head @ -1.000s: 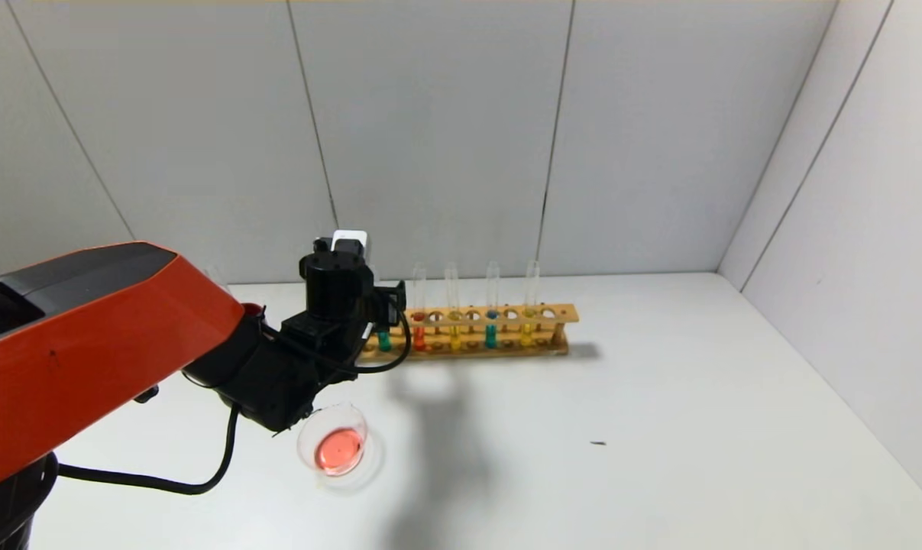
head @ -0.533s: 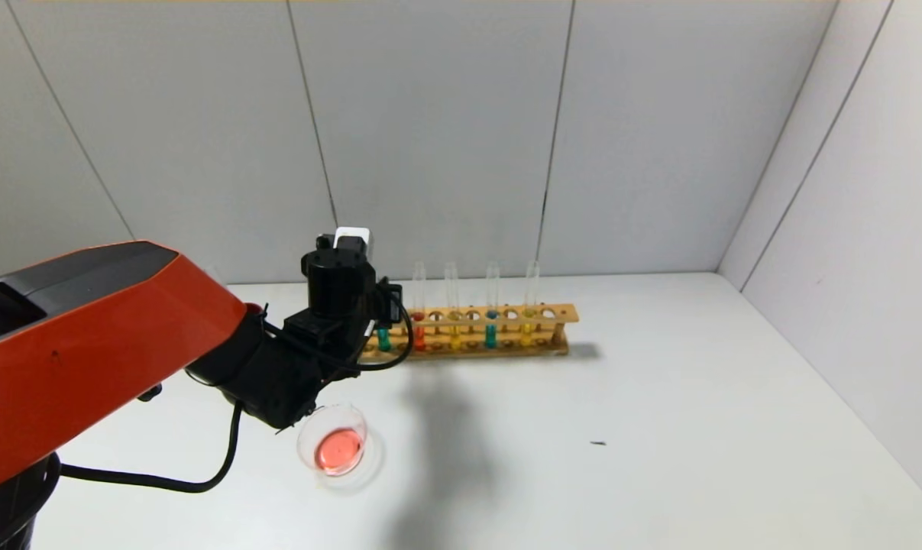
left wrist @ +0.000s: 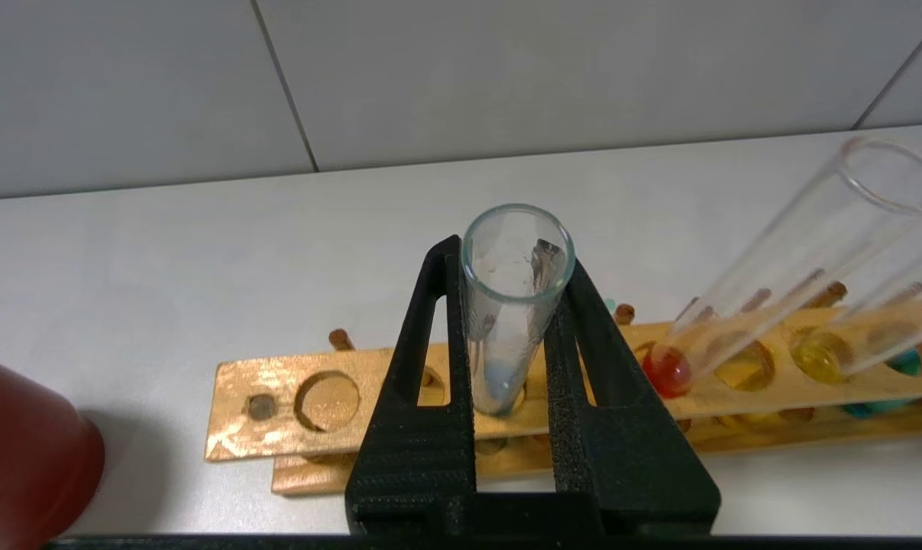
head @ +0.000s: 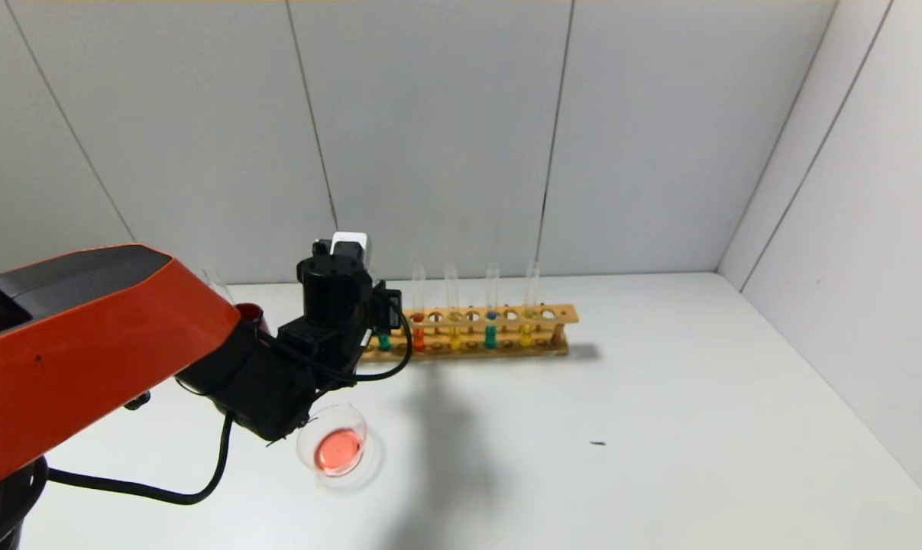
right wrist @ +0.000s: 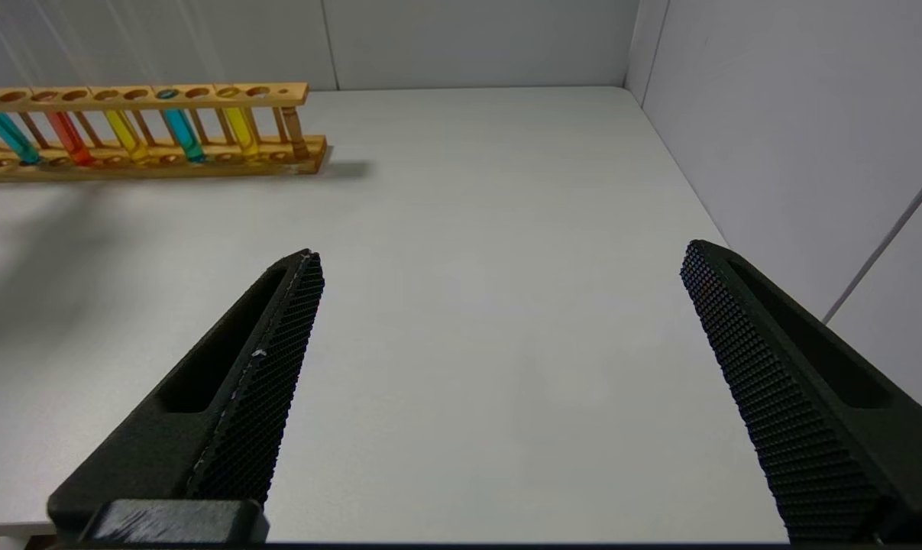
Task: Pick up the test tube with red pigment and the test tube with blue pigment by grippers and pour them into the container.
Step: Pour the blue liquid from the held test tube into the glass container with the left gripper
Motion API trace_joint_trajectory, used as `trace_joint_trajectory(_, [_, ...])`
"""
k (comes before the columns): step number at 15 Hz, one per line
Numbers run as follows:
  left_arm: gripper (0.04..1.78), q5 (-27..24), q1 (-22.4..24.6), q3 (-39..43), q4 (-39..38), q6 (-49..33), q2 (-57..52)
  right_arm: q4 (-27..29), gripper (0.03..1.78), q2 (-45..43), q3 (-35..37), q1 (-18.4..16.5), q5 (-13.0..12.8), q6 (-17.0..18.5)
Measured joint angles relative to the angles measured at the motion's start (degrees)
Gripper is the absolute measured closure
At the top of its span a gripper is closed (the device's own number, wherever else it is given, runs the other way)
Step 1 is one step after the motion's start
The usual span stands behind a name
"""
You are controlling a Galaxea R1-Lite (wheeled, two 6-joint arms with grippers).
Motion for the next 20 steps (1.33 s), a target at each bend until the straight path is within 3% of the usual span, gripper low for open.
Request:
trace_joint_trajectory(7, [1.51, 0.5, -0.83, -0.48, 3.57, 1.07, -4.68, 0.0, 0.1, 0.0, 0.0, 0.0, 0.02, -0.01])
trace_joint_trajectory(20, [1.51, 1.5, -2.32, -10.59, 16.53, 1.12, -12.32, -0.02, 0.1, 0.0, 0.0, 0.0, 0.0, 0.0])
